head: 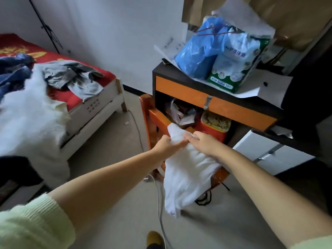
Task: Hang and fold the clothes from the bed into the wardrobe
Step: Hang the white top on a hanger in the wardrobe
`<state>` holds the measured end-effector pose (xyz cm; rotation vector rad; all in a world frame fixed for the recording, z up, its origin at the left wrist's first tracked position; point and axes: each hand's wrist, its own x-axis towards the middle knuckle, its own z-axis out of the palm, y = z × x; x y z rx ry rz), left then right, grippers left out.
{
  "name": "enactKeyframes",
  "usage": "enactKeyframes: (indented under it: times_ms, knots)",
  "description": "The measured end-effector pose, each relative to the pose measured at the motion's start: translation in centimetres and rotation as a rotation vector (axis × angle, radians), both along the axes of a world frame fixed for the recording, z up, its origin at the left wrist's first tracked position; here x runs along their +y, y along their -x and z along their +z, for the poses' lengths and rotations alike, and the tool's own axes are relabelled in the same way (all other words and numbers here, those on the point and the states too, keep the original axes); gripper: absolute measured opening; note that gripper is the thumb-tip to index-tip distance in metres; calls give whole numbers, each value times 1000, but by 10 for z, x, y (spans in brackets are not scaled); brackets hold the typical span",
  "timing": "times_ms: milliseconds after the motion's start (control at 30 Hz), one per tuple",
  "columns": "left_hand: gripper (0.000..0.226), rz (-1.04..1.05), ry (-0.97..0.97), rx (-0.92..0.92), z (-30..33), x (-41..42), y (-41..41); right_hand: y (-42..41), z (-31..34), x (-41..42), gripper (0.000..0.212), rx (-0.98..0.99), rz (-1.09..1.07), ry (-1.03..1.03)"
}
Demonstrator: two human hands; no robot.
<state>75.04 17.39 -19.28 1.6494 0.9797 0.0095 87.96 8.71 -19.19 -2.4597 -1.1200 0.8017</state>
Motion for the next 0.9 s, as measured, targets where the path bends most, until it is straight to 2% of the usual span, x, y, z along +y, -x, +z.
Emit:
enactKeyframes:
  times_ms: [100,233,433,533,667,700,800,833,900]
  knots:
    - [50,24,158,22,1,1,-2,2,3,6,45,-136,45,-94]
    - [37,57,157,-43,32,26,-3,-1,34,32,33,-163,80,-259]
    - [24,220,183,-360,120,84,20,16,136,101,40,-204,174,-572]
    - [29,302,191,-523,163,105,59,45,183,135,39,-172,251,-731]
    - [20,412,189,-657,192,118,128,99,228,169,49,-68,376,-916]
    - [27,420,174,-659,193,120,147,112,234,177,49,-13,408,-938]
    - [103,376,56,-588,186,121,203,155,243,204,46,178,454,-967]
    - [111,367,40,-548,179,118,219,168,244,213,40,242,456,-974]
    - [93,355,14,-446,162,107,255,200,240,235,26,400,450,-977]
